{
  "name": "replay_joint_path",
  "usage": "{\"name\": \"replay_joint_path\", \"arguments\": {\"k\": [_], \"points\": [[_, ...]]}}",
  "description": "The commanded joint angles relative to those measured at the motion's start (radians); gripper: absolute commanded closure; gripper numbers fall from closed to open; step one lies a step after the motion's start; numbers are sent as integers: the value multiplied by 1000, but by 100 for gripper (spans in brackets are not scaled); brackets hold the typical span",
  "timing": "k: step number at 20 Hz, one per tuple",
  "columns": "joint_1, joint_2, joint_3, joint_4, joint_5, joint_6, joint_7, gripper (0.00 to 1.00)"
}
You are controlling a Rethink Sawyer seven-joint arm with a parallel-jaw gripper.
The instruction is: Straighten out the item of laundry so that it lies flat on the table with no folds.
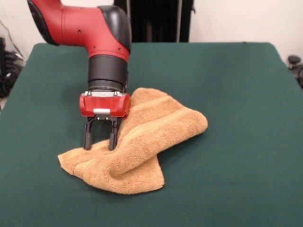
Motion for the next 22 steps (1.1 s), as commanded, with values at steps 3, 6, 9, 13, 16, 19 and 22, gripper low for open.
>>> {"name": "replay_joint_path", "arguments": {"k": [3, 6, 9, 13, 16, 19, 22], "points": [[19, 66, 81, -63, 7, 149, 146, 0], [65, 64, 9, -69, 34, 200, 75, 0], [113, 59, -59, -89, 46, 223, 15, 0], [144, 20, -90, -108, 10, 310, -10, 0], [174, 29, -123, -150, -12, 324, -35, 0], [192, 67, -156, -223, -53, 273, -61, 0], [215, 97, -195, -253, -48, 228, -60, 0]]}}
